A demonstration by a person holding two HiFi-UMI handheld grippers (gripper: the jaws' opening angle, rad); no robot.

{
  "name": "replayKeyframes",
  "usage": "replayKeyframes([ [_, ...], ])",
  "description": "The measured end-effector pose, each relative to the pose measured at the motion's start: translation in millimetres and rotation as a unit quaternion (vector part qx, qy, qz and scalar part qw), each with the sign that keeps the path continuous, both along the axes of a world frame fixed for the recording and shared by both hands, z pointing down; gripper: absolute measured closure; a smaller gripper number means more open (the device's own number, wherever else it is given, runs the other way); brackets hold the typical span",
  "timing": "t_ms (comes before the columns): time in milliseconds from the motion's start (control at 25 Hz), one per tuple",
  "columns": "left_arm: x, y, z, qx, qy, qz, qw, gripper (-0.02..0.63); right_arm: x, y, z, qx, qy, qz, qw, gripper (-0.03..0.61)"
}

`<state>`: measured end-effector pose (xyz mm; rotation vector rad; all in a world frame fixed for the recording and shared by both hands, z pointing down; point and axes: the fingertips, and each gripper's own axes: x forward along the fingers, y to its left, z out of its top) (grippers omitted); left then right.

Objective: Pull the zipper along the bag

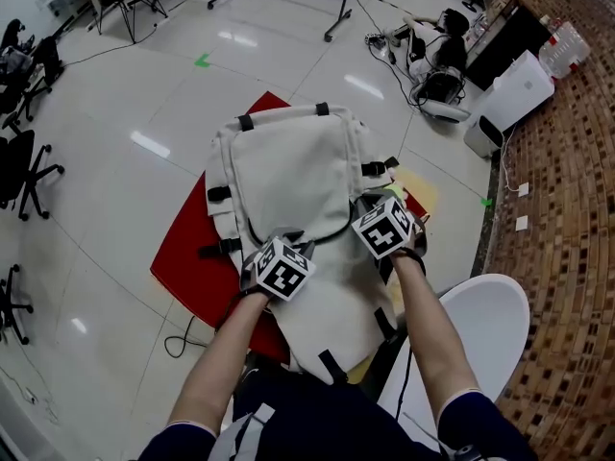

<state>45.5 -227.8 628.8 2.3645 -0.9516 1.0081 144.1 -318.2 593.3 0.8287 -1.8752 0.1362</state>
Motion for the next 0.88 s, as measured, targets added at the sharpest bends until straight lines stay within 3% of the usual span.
replayKeyframes([
  [200, -5, 2, -10, -0.001, 0.007, -0.004, 1.0000, 0.509, -5, -1, -7, 0.008, -0.036, 0.006, 0.999, 0.543],
  [320, -16, -4, -31, 0.025, 0.013, -0.021, 0.9994, 0.575, -1, 3, -27, 0.022, -0.066, 0.030, 0.997, 0.509],
  [480, -24, -16, -78, 0.073, 0.052, -0.045, 0.9950, 0.608, 3, 3, -77, 0.077, -0.131, 0.069, 0.986, 0.574],
  [640, -25, -18, -130, 0.118, 0.090, -0.051, 0.9875, 0.611, -4, 21, -127, 0.116, -0.225, 0.091, 0.963, 0.574],
  [760, -22, -16, -168, 0.151, 0.131, -0.048, 0.9786, 0.611, -11, 40, -162, 0.141, -0.311, 0.108, 0.933, 0.574],
  [880, -20, -8, -201, 0.175, 0.175, -0.040, 0.9681, 0.612, -19, 62, -191, 0.171, -0.368, 0.116, 0.907, 0.575],
])
